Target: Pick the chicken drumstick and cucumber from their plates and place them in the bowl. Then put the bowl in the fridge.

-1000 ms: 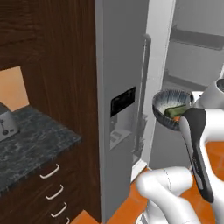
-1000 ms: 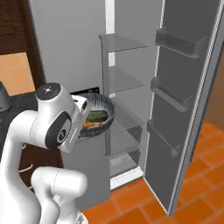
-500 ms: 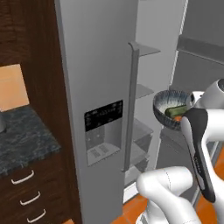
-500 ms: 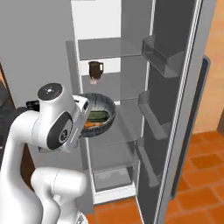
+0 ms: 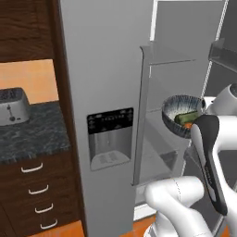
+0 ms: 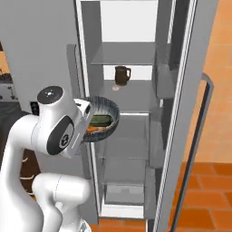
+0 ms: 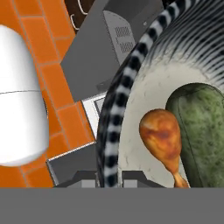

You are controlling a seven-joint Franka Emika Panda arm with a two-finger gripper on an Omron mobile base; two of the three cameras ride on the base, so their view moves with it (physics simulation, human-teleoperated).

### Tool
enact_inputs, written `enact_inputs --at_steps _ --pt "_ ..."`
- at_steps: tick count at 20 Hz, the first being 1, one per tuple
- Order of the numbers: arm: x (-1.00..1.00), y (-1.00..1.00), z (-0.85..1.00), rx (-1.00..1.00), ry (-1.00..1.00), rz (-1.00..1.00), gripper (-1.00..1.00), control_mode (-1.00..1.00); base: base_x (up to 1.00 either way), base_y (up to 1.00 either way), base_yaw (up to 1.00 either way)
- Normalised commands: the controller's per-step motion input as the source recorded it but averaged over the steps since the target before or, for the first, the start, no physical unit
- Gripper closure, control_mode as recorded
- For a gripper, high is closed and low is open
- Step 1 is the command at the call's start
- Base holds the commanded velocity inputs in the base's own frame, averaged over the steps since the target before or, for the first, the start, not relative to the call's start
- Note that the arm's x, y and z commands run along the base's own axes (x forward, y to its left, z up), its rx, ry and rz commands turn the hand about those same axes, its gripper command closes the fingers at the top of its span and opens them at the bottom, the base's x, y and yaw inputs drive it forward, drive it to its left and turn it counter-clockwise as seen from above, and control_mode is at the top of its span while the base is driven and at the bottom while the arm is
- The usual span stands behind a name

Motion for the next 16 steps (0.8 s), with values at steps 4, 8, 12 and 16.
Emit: enact_inputs --at_steps 4,8,12,16 --pt "0.0 0.0 0.0 0.0 0.0 0.0 1.0 1.0 0.31 -0.56 0.2" --pt "0.0 0.0 0.0 0.0 0.0 0.0 1.0 1.0 0.57 -0.65 0.05" --pt "0.0 0.0 0.0 0.0 0.0 0.0 1.0 1.0 0.63 -0.18 0.0" --pt "0.0 0.0 0.0 0.0 0.0 0.0 1.0 1.0 0.59 0.24 0.0"
